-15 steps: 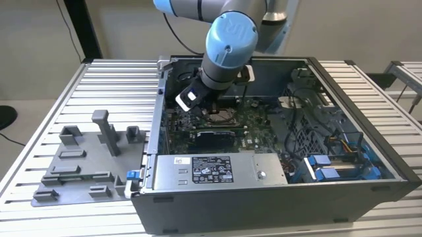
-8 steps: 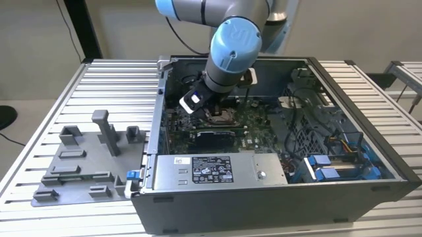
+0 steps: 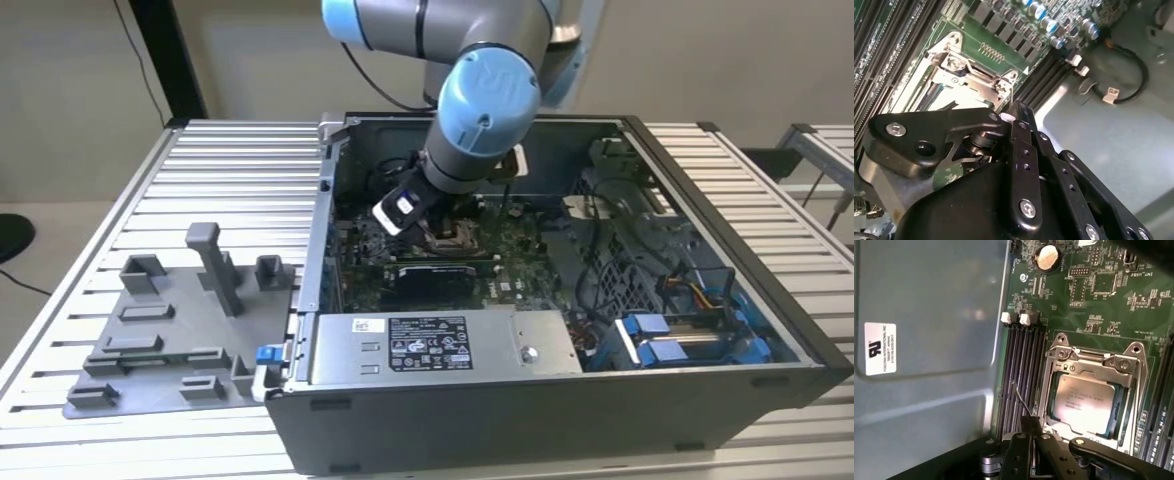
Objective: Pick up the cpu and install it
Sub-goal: 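Close the cpu cover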
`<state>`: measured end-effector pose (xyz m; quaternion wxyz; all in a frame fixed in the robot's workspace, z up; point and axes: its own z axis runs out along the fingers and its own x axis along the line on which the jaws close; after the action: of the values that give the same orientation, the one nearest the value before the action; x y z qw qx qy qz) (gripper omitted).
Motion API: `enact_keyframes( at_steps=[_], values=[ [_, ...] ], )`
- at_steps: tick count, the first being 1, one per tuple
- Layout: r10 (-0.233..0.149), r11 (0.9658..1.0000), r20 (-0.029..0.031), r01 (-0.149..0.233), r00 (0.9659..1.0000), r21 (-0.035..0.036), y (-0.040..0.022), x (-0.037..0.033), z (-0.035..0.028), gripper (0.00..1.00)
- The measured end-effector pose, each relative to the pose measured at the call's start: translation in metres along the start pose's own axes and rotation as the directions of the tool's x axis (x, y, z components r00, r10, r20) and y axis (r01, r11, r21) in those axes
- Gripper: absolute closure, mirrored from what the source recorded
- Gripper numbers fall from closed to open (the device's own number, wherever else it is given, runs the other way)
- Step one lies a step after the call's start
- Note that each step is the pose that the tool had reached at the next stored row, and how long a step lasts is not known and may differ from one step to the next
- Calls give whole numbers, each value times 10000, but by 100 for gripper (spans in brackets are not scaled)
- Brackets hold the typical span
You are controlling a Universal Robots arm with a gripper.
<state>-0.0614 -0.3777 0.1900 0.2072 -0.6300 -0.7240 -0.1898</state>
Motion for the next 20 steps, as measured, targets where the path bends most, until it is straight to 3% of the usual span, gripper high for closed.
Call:
enact_keyframes(
  at_steps=[14, 20],
  values=[
    [-50, 10000, -76, 50, 10000, 20, 153, -84, 115, 100],
    [-54, 10000, -80, 54, 10000, 29, 166, -47, 152, 100]
  ],
)
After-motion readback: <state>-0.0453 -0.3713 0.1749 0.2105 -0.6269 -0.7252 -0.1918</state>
